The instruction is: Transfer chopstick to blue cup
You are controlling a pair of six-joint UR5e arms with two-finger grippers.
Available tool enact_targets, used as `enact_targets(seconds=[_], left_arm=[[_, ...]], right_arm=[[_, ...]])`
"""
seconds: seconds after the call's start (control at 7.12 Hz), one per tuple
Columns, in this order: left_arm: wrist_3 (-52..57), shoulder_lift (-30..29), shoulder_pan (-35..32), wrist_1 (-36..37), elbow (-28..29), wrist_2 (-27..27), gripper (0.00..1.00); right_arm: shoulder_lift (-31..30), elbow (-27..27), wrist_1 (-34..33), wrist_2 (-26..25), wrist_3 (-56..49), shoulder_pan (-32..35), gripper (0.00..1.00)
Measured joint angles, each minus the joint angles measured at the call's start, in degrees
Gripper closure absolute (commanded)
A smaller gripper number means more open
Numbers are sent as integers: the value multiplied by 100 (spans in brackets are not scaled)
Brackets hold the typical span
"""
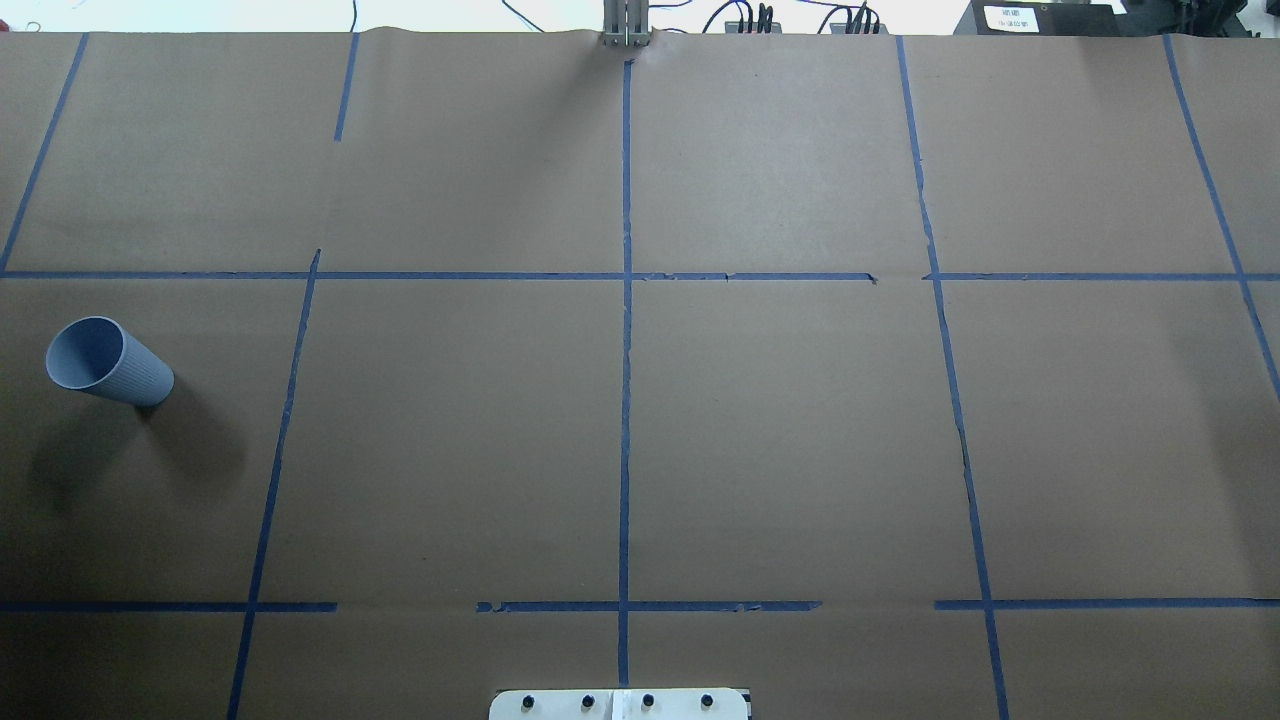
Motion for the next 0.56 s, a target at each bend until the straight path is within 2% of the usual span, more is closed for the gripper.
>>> enact_targets(seconds=[0.56], left_arm=[[0, -4, 5, -4, 0, -1, 0]], right_arm=[[29, 35, -3, 10, 63, 0, 0]])
